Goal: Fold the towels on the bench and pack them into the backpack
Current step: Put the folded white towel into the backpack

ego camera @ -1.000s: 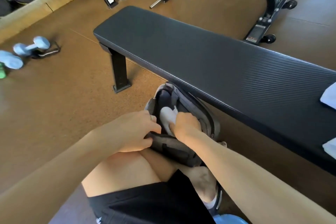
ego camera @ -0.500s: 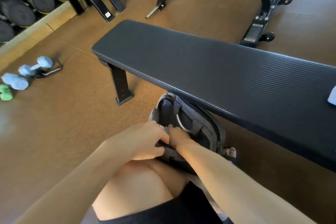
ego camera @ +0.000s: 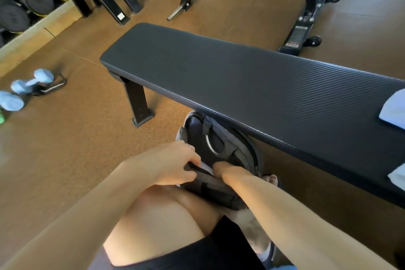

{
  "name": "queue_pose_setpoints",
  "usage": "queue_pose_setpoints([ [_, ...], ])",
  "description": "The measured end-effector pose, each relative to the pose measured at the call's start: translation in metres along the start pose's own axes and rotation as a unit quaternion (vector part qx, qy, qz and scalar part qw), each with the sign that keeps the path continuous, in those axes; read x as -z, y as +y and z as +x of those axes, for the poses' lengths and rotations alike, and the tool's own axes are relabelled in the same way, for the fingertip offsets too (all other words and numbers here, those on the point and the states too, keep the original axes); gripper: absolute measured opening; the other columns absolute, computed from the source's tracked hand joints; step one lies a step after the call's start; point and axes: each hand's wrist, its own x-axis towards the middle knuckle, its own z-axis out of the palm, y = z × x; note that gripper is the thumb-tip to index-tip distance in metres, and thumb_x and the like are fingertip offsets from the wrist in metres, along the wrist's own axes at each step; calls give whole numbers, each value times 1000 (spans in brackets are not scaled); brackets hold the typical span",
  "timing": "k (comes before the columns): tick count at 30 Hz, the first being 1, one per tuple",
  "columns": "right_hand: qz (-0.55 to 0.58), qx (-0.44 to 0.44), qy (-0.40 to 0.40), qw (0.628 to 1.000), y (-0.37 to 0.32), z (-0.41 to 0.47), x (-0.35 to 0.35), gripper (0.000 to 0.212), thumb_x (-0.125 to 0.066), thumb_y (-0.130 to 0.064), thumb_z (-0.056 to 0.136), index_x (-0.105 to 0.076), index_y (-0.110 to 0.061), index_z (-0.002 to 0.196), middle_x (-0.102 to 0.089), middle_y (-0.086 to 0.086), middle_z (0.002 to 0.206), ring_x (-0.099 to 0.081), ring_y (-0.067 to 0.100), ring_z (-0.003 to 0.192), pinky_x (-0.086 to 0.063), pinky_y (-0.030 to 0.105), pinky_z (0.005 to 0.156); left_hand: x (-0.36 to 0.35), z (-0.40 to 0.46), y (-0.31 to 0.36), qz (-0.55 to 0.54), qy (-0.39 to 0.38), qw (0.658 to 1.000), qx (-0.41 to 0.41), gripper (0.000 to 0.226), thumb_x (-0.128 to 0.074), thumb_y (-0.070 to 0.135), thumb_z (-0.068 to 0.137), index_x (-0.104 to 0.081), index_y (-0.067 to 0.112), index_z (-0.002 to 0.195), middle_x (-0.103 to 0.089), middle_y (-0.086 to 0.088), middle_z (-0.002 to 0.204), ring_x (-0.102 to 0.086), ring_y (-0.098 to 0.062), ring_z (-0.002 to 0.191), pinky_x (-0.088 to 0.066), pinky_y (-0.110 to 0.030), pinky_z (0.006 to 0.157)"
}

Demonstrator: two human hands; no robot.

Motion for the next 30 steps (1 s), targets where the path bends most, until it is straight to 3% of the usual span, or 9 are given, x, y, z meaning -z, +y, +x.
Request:
queue_pose_setpoints([
  [3,37,7,30,999,-2,-5,-8,34,-43,-20,101,-60,-6,127,-61,15,125,-58,33,114,-45,41,101,-2,3,2,2,-13,1000,7,26,-55,40,92,-67,37,115,-47,19,97,-45,-7,95,-50,-36,82],
  [9,55,9,5,998,-4,-37,21,33,-38,-19,103,-60,-8,125,-61,14,125,-58,30,113,-44,42,105,5,13,2,8,-13,1000,21,26,-57,40,88,-66,37,113,-54,14,103,-54,-12,97,-53,-36,81],
  [14,58,93,80,991,0,-87,68,30,-43,-20,99,-64,-10,117,-66,13,115,-62,27,102,-50,40,94,25,28,4,12,-1,1000,25,28,-62,38,86,-60,38,114,-56,12,111,-54,-13,104,-52,-38,87],
  [17,143,99,97,980,14,-129,97,30,-44,-13,95,-68,-3,111,-69,16,105,-65,25,86,-55,36,78,50,39,19,0,30,1000,5,20,-63,30,84,-62,36,103,-60,19,101,-57,-9,98,-51,-35,88],
  [19,205,121,108,965,33,-166,117,28,-48,-7,95,-66,2,114,-71,17,104,-71,26,91,-59,36,86,70,43,36,-17,64,998,-8,16,-60,22,87,-64,31,98,-62,19,94,-58,-6,92,-50,-29,85],
  [22,241,150,200,938,77,-221,143,23,-54,-3,92,-66,-7,111,-73,12,98,-74,23,83,-62,34,75,94,55,69,-92,132,986,-47,18,-57,15,89,-65,31,93,-68,14,92,-63,-3,87,-53,-30,83],
  [24,209,122,318,917,116,-248,156,19,-56,-6,89,-66,-12,104,-71,4,90,-73,20,78,-60,29,65,102,73,98,-142,161,972,-92,18,-59,15,90,-64,31,97,-68,14,95,-64,-1,86,-54,-31,86],
  [27,72,22,511,856,177,-274,164,17,-54,-12,85,-62,-19,98,-66,0,89,-64,27,93,-52,32,78,110,104,154,-177,143,961,-157,25,-65,21,92,-60,31,115,-65,12,107,-63,-2,96,-52,-30,94],
  [30,-7,-71,566,821,223,-290,157,25,-55,-12,85,-59,-14,110,-60,9,105,-56,34,100,-46,36,78,113,130,215,-162,113,959,-202,47,-68,31,93,-49,31,136,-57,8,124,-58,-9,110,-47,-29,98],
])
